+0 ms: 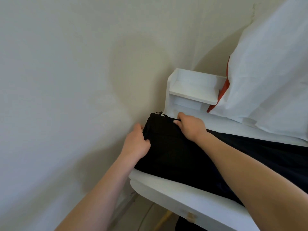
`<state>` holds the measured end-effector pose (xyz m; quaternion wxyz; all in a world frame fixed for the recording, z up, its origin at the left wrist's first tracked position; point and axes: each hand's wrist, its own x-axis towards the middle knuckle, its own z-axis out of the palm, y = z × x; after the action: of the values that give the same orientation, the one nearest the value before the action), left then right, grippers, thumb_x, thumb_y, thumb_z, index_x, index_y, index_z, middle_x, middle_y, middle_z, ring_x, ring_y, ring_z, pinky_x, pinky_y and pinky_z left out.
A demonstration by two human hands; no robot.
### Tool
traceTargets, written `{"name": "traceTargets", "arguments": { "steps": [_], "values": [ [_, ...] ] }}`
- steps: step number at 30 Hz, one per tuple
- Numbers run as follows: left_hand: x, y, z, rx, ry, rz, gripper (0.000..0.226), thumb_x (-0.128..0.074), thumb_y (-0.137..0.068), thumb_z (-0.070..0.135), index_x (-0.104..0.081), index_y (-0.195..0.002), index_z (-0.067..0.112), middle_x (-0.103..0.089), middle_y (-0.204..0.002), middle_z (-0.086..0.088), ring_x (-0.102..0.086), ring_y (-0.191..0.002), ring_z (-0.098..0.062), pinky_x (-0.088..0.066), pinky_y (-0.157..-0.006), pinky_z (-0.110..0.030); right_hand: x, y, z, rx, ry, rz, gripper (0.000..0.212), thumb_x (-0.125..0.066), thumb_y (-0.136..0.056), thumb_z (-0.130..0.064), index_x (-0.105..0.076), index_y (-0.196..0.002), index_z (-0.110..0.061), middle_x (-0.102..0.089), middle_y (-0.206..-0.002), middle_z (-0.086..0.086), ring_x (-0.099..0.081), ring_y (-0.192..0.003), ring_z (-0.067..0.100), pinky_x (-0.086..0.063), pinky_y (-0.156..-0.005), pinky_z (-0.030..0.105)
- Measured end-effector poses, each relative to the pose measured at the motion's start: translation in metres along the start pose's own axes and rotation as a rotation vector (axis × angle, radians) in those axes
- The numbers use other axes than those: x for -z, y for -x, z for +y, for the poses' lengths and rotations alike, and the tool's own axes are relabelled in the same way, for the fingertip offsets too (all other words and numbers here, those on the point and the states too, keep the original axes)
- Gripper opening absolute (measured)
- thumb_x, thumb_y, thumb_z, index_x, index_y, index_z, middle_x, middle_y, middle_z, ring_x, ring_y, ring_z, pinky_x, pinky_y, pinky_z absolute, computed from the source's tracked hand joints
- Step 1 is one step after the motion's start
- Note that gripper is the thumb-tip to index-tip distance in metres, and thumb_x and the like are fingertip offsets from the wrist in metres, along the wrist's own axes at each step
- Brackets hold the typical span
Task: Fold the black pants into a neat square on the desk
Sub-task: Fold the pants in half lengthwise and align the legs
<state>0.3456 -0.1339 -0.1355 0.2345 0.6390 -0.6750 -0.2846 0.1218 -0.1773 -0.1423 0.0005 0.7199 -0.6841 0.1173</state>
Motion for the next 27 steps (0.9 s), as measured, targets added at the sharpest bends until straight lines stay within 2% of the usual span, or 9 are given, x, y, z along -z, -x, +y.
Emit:
{"name": "traceTargets", "arguments": {
  "steps": [3, 6, 9, 13, 16, 18, 20, 23, 27],
  "values": [
    [0.009, 0.002, 0.0, -0.029, -0.136, -0.034, 0.039, -0.055, -0.086, 0.009, -0.041, -0.122, 0.017, -0.059, -0.093, -0.005, -0.058, -0.082, -0.024, -0.042, -0.062, -0.03, -0.004, 0.001, -0.007, 0.016, 0.1, 0.023, 0.029, -0.038, -0.101, -0.045, -0.04, -0.09, -0.018, -0.052, -0.071, 0.0, -0.049, -0.063, 0.021, -0.034, -0.054, 0.032],
    [0.016, 0.002, -0.001, 0.021, -0.214, -0.095, 0.04, -0.056, -0.087, 0.009, -0.041, -0.124, 0.015, -0.058, -0.101, -0.008, -0.057, -0.086, -0.026, -0.046, -0.07, -0.034, -0.004, -0.001, -0.015, 0.019, 0.104, 0.047, 0.031, -0.035, -0.101, -0.046, -0.039, -0.088, -0.018, -0.049, -0.067, -0.001, -0.047, -0.059, 0.02, -0.027, -0.049, 0.03],
    [0.021, -0.003, -0.002, 0.106, -0.197, -0.163, 0.047, -0.062, -0.086, 0.014, -0.042, -0.128, 0.017, -0.056, -0.106, -0.007, -0.053, -0.089, -0.024, -0.043, -0.072, -0.032, -0.002, -0.003, -0.019, 0.04, 0.093, -0.001, 0.032, -0.035, -0.101, -0.046, -0.04, -0.087, -0.018, -0.048, -0.067, -0.002, -0.049, -0.064, 0.021, -0.029, -0.051, 0.032],
    [0.026, -0.012, -0.006, 0.196, -0.125, -0.207, 0.065, -0.075, -0.079, 0.022, -0.045, -0.136, 0.017, -0.056, -0.126, -0.009, -0.056, -0.112, -0.028, -0.046, -0.083, -0.032, -0.003, -0.003, -0.022, 0.034, 0.128, -0.08, 0.032, -0.039, -0.1, -0.045, -0.045, -0.091, -0.015, -0.052, -0.076, 0.001, -0.05, -0.069, 0.021, -0.034, -0.056, 0.032],
    [0.026, -0.019, -0.005, 0.227, -0.09, -0.194, 0.035, -0.067, -0.085, 0.038, -0.06, -0.11, 0.014, -0.063, -0.103, -0.006, -0.061, -0.089, -0.024, -0.046, -0.07, -0.029, -0.004, -0.001, -0.023, 0.01, 0.108, -0.064, 0.033, -0.042, -0.1, -0.046, -0.045, -0.09, -0.014, -0.054, -0.079, 0.003, -0.05, -0.07, 0.022, -0.034, -0.056, 0.032],
    [0.021, -0.022, -0.001, 0.233, -0.151, -0.192, 0.033, -0.057, -0.091, 0.044, -0.06, -0.092, 0.012, -0.062, -0.09, -0.006, -0.058, -0.078, -0.022, -0.042, -0.063, -0.029, -0.002, 0.002, -0.021, 0.0, 0.027, -0.069, 0.035, -0.044, -0.098, -0.047, -0.05, -0.094, -0.013, -0.059, -0.084, 0.004, -0.052, -0.074, 0.022, -0.037, -0.059, 0.032],
    [0.014, -0.023, 0.001, 0.229, -0.232, -0.199, 0.035, -0.052, -0.094, 0.043, -0.059, -0.092, 0.008, -0.058, -0.082, -0.006, -0.055, -0.075, -0.023, -0.038, -0.061, -0.03, 0.004, 0.006, -0.015, -0.007, -0.09, -0.092, 0.037, -0.047, -0.096, -0.05, -0.054, -0.098, -0.014, -0.06, -0.087, 0.003, -0.055, -0.079, 0.021, -0.04, -0.062, 0.033],
    [0.008, -0.025, 0.0, 0.254, -0.224, -0.181, 0.031, -0.053, -0.095, 0.039, -0.054, -0.092, 0.007, -0.051, -0.074, -0.003, -0.049, -0.066, -0.018, -0.033, -0.054, -0.029, 0.017, 0.019, 0.009, -0.048, -0.182, -0.188, 0.04, -0.053, -0.091, -0.055, -0.057, -0.102, -0.017, -0.059, -0.091, -0.001, -0.056, -0.084, 0.018, -0.042, -0.068, 0.03],
    [0.002, -0.024, 0.005, 0.237, -0.276, -0.146, 0.031, -0.051, -0.098, 0.031, -0.056, -0.104, 0.002, -0.057, -0.087, -0.009, -0.054, -0.08, -0.025, -0.038, -0.067, -0.03, 0.042, 0.04, 0.056, -0.159, -0.187, -0.367, 0.047, -0.054, -0.09, -0.057, -0.063, -0.1, -0.012, -0.064, -0.095, 0.005, -0.059, -0.087, 0.02, -0.045, -0.075, 0.032]
  ]
}}
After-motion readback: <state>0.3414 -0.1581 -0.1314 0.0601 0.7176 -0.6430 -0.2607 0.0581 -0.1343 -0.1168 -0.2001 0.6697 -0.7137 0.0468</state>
